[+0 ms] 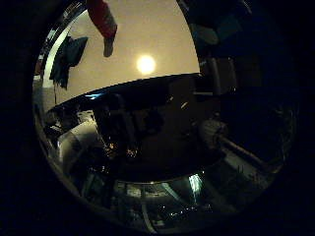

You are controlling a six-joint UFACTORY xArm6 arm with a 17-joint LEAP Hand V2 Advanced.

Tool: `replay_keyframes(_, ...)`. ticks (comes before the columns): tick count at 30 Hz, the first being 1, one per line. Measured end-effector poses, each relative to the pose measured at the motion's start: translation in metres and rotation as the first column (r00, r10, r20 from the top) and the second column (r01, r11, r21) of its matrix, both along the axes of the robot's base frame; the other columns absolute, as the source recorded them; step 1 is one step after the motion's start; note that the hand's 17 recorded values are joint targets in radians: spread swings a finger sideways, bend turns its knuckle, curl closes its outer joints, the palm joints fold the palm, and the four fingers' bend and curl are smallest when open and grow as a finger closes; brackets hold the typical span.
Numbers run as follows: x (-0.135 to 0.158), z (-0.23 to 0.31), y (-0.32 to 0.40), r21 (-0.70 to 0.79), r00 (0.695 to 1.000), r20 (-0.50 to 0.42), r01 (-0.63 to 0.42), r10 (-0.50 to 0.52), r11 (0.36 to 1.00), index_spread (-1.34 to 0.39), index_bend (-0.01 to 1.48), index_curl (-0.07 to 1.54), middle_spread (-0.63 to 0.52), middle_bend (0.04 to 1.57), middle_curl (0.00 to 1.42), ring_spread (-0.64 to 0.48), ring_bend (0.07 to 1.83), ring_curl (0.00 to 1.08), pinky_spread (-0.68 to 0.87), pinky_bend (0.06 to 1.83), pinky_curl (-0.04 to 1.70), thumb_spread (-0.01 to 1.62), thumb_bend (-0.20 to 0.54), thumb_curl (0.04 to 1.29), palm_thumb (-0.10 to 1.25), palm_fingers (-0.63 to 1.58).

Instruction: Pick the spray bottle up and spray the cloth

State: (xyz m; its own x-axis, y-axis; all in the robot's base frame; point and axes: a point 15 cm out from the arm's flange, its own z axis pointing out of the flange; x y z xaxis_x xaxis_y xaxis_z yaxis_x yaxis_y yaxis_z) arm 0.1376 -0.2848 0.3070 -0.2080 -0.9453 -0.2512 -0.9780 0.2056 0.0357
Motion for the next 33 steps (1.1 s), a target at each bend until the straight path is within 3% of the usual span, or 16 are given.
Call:
replay_keyframes(13, 0.012, -0.014, 0.002, 0.065, 0.999, 0.020, 0.033, -0.034, 0.997, -0.29, 0.17, 0.35, 0.09, 0.20, 0.34, 0.21, 0.20, 0.20, 0.36, 0.20, 0.29, 1.01, -0.024, 0.35, 0.74, 0.16)
replay_keyframes(19, 0.029, -0.022, 0.005, 0.135, 0.993, 0.086, 0.066, -0.078, 0.989, -0.26, 0.16, 0.31, 0.10, 0.20, 0.34, 0.22, 0.20, 0.22, 0.37, 0.22, 0.31, 1.02, -0.026, 0.35, 0.72, 0.15)
replay_keyframes(33, 0.046, -0.029, -0.006, 0.290, 0.930, 0.248, 0.196, -0.271, 0.937, -0.22, 0.15, 0.27, 0.11, 0.21, 0.35, 0.21, 0.25, 0.26, 0.36, 0.26, 0.33, 1.03, -0.025, 0.34, 0.65, 0.15)
